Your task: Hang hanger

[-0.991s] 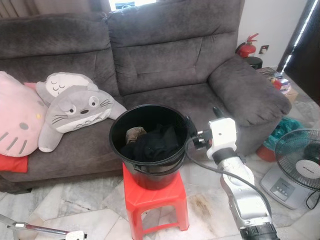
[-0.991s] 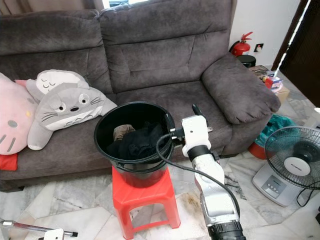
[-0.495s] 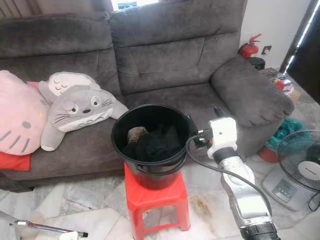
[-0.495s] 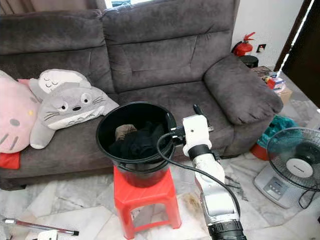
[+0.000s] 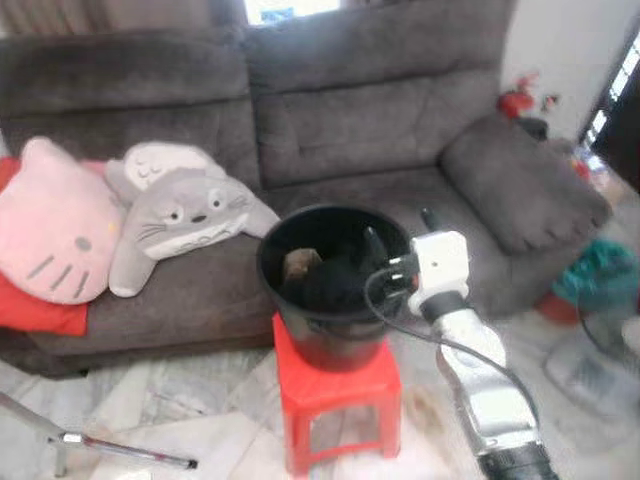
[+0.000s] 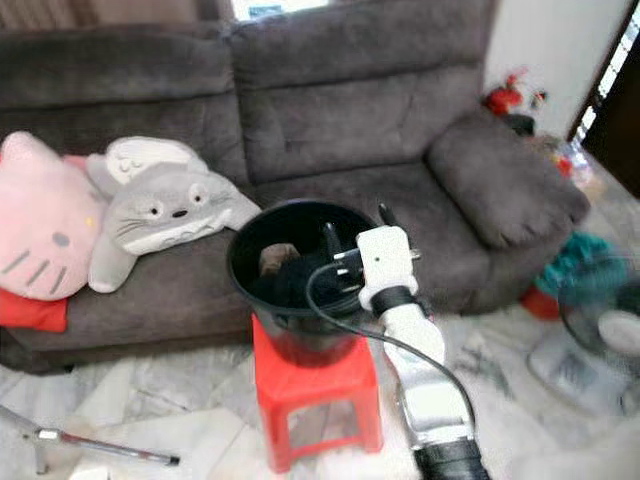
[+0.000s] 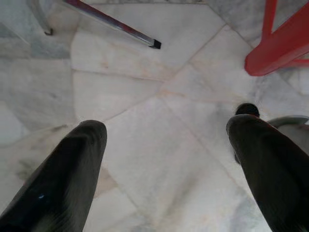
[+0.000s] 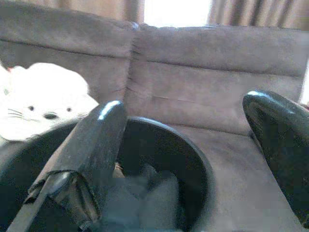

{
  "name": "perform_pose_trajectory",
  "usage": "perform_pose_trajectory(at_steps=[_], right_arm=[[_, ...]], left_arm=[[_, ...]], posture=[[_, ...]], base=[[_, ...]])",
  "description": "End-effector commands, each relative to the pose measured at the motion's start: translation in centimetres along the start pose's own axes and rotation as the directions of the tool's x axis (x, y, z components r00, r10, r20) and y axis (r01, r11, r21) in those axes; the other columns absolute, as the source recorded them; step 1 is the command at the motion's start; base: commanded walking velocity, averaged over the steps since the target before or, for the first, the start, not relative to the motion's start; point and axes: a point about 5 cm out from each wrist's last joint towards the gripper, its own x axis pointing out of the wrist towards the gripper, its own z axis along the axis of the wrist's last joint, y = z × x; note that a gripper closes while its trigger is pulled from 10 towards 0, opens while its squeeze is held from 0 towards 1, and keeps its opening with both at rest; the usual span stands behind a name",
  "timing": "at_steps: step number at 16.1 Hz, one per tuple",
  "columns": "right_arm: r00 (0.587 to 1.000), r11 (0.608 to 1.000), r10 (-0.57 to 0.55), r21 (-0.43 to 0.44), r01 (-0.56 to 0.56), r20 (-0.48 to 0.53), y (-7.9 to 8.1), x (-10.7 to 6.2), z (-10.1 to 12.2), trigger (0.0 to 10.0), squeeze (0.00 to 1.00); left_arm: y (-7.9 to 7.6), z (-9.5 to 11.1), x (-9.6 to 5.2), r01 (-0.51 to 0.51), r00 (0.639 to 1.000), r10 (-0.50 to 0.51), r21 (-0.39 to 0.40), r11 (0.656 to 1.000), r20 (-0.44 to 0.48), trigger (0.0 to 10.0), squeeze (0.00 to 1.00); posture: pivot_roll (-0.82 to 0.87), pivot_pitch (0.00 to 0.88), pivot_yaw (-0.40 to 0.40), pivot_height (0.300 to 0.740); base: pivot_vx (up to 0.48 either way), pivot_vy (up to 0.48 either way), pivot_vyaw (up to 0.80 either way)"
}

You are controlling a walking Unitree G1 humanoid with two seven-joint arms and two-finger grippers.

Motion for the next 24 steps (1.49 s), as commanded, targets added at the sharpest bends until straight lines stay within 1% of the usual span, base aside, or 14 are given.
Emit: perform_pose_trajectory(at_steps=[1, 3, 7, 10, 13, 14, 16, 17, 19, 21, 22, 23, 24], right_arm=[[1.000, 1.000, 0.000, 0.001, 0.000, 0.023, 0.0, 0.2, 0.7, 10.0, 0.00], [1.000, 1.000, 0.007, -0.004, -0.007, 0.024, 0.1, 0.2, 0.7, 10.0, 0.00], [1.000, 1.000, 0.001, 0.001, -0.001, 0.013, 0.0, 0.2, 0.5, 10.0, 0.00], [1.000, 1.000, -0.005, 0.004, 0.005, 0.012, -0.2, 0.2, 0.4, 10.0, 0.00], [1.000, 1.000, 0.001, -0.003, -0.001, 0.013, -0.1, 0.2, 0.4, 10.0, 0.00], [1.000, 1.000, 0.011, -0.008, -0.010, 0.022, 0.0, 0.1, 0.5, 10.0, 0.00], [1.000, 1.000, 0.012, -0.005, -0.012, 0.025, 0.1, 0.1, 0.6, 10.0, 0.00], [1.000, 1.000, 0.000, 0.020, 0.000, 0.022, 0.0, 0.1, 0.5, 10.0, 0.00], [1.000, 1.000, 0.002, 0.008, -0.002, 0.021, -0.1, 0.1, 0.5, 10.0, 0.00], [1.000, 1.000, 0.003, 0.011, -0.003, 0.021, 0.0, 0.1, 0.5, 10.0, 0.00], [1.000, 1.000, 0.003, 0.011, -0.004, 0.021, 0.0, 0.1, 0.5, 10.0, 0.00], [1.000, 1.000, 0.004, 0.012, -0.004, 0.019, 0.0, 0.1, 0.5, 10.0, 0.00], [1.000, 1.000, 0.005, 0.012, -0.005, 0.014, 0.1, 0.0, 0.4, 10.0, 0.00]], left_arm=[[0.3, -0.4, -0.1, -0.007, 1.000, 0.007, -0.001, 1.000, -0.022, 10.0, 0.00], [0.3, -0.4, -0.1, -0.006, 1.000, 0.006, 0.011, 1.000, -0.020, 10.0, 0.00], [0.1, -0.2, -0.1, 0.005, 1.000, -0.005, -0.001, 1.000, -0.010, 10.0, 0.00], [-1.7, 0.1, 0.2, 0.027, 1.000, -0.027, -0.002, 1.000, 0.002, 10.0, 0.00], [-2.2, 0.6, 0.3, 0.033, 0.999, -0.033, 0.000, 0.999, 0.014, 10.0, 0.00], [-2.2, 0.7, 0.3, 0.034, 0.999, -0.034, 0.001, 0.999, 0.018, 10.0, 0.00], [-2.1, 0.7, 0.3, 0.033, 0.999, -0.033, 0.004, 0.999, 0.019, 10.0, 0.00], [-2.0, 0.7, 0.3, 0.033, 0.999, -0.033, 0.004, 0.999, 0.020, 10.0, 0.00], [-1.8, 0.6, 0.2, 0.033, 0.999, -0.033, 0.004, 0.999, 0.019, 10.0, 0.00], [-1.2, 0.2, 0.1, 0.028, 1.000, -0.028, 0.004, 1.000, 0.011, 10.0, 0.00], [-1.2, 0.2, 0.1, 0.028, 1.000, -0.028, 0.004, 1.000, 0.011, 10.0, 0.00], [-0.6, 0.0, 0.0, 0.023, 1.000, -0.023, 0.004, 1.000, 0.005, 10.0, 0.00], [0.3, -0.4, -0.2, 0.016, 1.000, -0.016, 0.004, 1.000, -0.004, 10.0, 0.00]], posture=[[-0.11, 0.000, 0.073, 0.740], [-0.11, 0.000, 0.074, 0.740], [-0.11, 0.000, 0.076, 0.740], [-0.11, 0.000, 0.077, 0.740], [-0.11, 0.000, 0.077, 0.740], [-0.11, 0.000, 0.077, 0.740], [-0.11, 0.000, 0.076, 0.740], [-0.11, 0.000, 0.078, 0.740], [-0.11, 0.000, 0.079, 0.740], [-0.11, 0.000, 0.079, 0.740], [-0.11, 0.000, 0.079, 0.740], [-0.11, 0.000, 0.082, 0.740], [-0.11, 0.000, 0.083, 0.740]], base=[[0.000, 0.311, 0.00], [0.000, 0.000, 0.00], [0.000, 0.000, 0.00], [0.000, 0.000, 0.00], [0.000, 0.000, 0.00], [0.000, 0.000, 0.53], [0.000, 0.000, 0.80], [0.000, 0.000, 0.00], [0.000, 0.000, 0.00], [0.000, 0.000, 0.00], [0.000, 0.000, 0.00], [0.251, 0.000, 0.00], [0.277, 0.000, 0.00]])
